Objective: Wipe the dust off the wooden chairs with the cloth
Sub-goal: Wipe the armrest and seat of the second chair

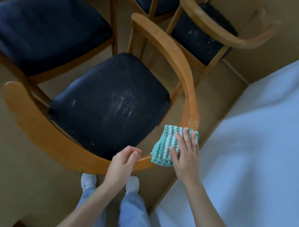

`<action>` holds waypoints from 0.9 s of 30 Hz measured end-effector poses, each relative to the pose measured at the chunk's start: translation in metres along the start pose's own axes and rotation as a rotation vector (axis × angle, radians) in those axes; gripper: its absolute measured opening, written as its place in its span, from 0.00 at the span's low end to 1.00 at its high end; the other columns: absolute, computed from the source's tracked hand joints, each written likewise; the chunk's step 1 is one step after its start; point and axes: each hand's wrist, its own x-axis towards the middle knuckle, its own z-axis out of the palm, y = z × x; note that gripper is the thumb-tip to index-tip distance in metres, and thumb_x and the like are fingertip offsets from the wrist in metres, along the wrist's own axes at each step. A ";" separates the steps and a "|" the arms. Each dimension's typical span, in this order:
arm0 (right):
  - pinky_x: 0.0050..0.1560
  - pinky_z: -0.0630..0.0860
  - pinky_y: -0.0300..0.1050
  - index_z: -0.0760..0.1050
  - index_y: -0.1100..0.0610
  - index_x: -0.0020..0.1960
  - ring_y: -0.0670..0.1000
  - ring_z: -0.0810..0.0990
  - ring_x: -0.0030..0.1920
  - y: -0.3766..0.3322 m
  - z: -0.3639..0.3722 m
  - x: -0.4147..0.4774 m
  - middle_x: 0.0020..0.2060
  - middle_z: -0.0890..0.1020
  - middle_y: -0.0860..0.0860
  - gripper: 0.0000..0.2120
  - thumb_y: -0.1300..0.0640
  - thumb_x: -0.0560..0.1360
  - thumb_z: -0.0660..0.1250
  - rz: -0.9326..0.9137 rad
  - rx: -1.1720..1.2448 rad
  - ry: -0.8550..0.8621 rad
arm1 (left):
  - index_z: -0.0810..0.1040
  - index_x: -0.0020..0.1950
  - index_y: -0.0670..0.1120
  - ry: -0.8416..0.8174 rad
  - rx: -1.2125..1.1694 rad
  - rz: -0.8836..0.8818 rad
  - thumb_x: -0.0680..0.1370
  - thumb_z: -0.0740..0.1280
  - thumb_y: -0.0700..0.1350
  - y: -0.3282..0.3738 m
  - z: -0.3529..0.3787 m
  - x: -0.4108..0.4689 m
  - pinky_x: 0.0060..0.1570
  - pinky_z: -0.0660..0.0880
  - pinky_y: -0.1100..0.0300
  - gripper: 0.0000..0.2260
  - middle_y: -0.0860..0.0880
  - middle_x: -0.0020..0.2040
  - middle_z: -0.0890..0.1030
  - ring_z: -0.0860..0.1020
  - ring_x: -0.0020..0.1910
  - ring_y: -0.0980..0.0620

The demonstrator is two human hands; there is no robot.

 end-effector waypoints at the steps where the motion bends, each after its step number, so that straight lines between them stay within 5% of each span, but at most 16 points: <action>1: 0.72 0.53 0.56 0.66 0.54 0.72 0.53 0.51 0.75 -0.002 -0.001 0.009 0.74 0.62 0.53 0.30 0.38 0.79 0.45 0.046 0.007 0.018 | 0.76 0.54 0.50 0.050 0.146 0.066 0.81 0.59 0.43 -0.004 -0.010 0.005 0.45 0.73 0.69 0.07 0.56 0.49 0.80 0.77 0.47 0.58; 5: 0.71 0.53 0.58 0.64 0.57 0.73 0.60 0.55 0.75 -0.025 0.012 -0.005 0.74 0.62 0.57 0.28 0.42 0.81 0.43 0.093 -0.119 0.061 | 0.72 0.66 0.47 0.046 0.546 0.182 0.81 0.59 0.45 -0.024 -0.034 0.025 0.63 0.66 0.60 0.14 0.51 0.62 0.75 0.71 0.64 0.53; 9: 0.75 0.44 0.55 0.53 0.58 0.76 0.58 0.47 0.76 -0.059 0.046 -0.059 0.76 0.52 0.55 0.26 0.46 0.82 0.43 -0.008 -0.150 0.005 | 0.69 0.69 0.48 -0.106 0.710 0.247 0.82 0.58 0.48 -0.034 -0.042 0.034 0.66 0.62 0.59 0.16 0.51 0.66 0.74 0.68 0.67 0.52; 15: 0.74 0.43 0.51 0.59 0.54 0.74 0.49 0.46 0.77 -0.071 0.054 -0.055 0.73 0.62 0.50 0.25 0.44 0.81 0.47 -0.222 -0.204 -0.166 | 0.71 0.67 0.48 -0.183 0.669 0.214 0.82 0.56 0.49 -0.038 -0.034 0.029 0.61 0.65 0.58 0.15 0.52 0.61 0.76 0.73 0.61 0.52; 21: 0.75 0.39 0.49 0.56 0.53 0.75 0.50 0.48 0.76 -0.008 0.007 -0.010 0.74 0.59 0.52 0.26 0.43 0.81 0.47 -0.126 -0.143 -0.075 | 0.64 0.73 0.50 -0.277 0.622 0.134 0.82 0.53 0.53 -0.031 -0.012 0.028 0.69 0.63 0.57 0.20 0.52 0.69 0.70 0.67 0.68 0.54; 27: 0.74 0.44 0.49 0.44 0.52 0.76 0.46 0.41 0.74 0.040 -0.028 0.041 0.76 0.47 0.49 0.40 0.30 0.72 0.30 0.052 0.068 -0.158 | 0.62 0.73 0.52 -0.322 0.632 0.083 0.80 0.53 0.56 -0.033 -0.004 0.031 0.69 0.63 0.55 0.22 0.54 0.68 0.70 0.66 0.67 0.55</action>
